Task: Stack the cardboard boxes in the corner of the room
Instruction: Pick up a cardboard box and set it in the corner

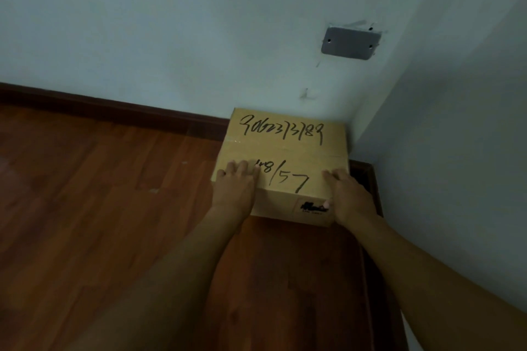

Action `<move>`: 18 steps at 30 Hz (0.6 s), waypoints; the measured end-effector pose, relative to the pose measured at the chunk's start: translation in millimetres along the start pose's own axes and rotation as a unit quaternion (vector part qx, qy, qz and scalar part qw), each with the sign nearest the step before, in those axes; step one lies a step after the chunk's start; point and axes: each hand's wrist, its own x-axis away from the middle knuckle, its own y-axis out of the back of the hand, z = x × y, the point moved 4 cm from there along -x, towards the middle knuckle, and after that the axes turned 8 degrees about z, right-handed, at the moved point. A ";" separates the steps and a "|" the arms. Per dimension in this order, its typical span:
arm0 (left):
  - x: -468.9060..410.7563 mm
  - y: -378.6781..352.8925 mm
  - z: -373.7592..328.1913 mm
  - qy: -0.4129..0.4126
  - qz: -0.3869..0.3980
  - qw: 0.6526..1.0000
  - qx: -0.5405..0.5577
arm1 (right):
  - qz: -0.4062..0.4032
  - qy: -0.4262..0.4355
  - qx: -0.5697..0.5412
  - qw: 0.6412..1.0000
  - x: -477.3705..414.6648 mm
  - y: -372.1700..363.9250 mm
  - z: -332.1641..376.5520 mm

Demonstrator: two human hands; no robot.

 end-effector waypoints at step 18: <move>199.0 78.6 242.4 0.159 0.007 0.986 0.049 | 0.002 0.350 -0.056 0.935 85.1 67.4 325.0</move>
